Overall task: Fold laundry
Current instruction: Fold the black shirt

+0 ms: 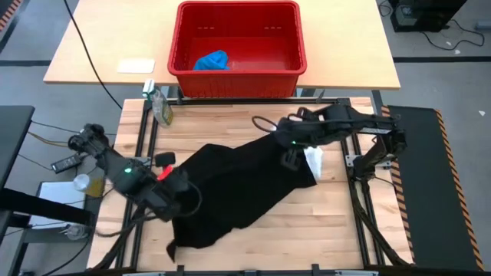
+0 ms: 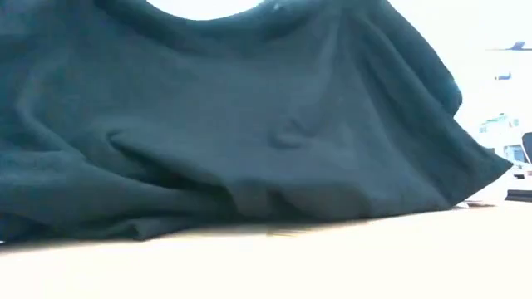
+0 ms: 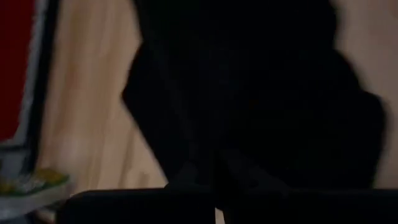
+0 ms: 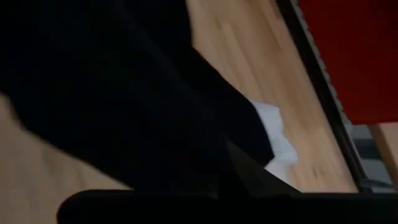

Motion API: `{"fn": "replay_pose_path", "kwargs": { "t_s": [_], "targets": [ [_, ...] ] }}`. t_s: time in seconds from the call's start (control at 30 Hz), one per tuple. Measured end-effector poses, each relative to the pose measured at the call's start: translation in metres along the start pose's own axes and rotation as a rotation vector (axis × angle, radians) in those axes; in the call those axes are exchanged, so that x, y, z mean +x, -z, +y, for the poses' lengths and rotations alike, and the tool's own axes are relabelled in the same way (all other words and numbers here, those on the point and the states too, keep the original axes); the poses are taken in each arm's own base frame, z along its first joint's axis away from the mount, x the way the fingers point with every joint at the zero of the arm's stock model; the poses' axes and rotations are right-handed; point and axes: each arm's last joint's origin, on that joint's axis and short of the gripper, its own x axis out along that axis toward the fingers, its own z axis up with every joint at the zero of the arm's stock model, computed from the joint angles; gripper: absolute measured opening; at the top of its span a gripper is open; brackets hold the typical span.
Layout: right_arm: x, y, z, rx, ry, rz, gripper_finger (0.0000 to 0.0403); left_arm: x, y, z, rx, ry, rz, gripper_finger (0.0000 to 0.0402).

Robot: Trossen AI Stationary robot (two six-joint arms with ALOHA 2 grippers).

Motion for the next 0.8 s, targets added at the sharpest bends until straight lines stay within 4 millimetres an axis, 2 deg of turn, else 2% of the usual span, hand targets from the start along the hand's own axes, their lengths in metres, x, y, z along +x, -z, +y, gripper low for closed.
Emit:
{"fn": "replay_pose_path", "kwargs": {
  "t_s": [0.23, 0.63, 0.7, 0.8],
  "targets": [
    [0.048, -0.005, -0.016, 0.049, 0.098, 0.042, 0.0009, 0.054, 0.021, 0.018, -0.136, -0.188, 0.141, 0.0002],
    [0.114, -0.023, -0.049, 0.062, 0.046, -0.069, 0.0014, 0.107, 0.042, 0.047, -0.178, -0.355, 0.316, 0.0005],
    [0.121, -0.023, -0.055, 0.047, 0.024, -0.076, 0.0021, 0.114, 0.043, 0.05, -0.197, -0.369, 0.323, 0.0018],
    [0.13, -0.022, -0.063, 0.044, -0.054, -0.061, 0.0047, 0.119, 0.042, 0.055, -0.217, -0.381, 0.332, 0.0063]
  ]
}}
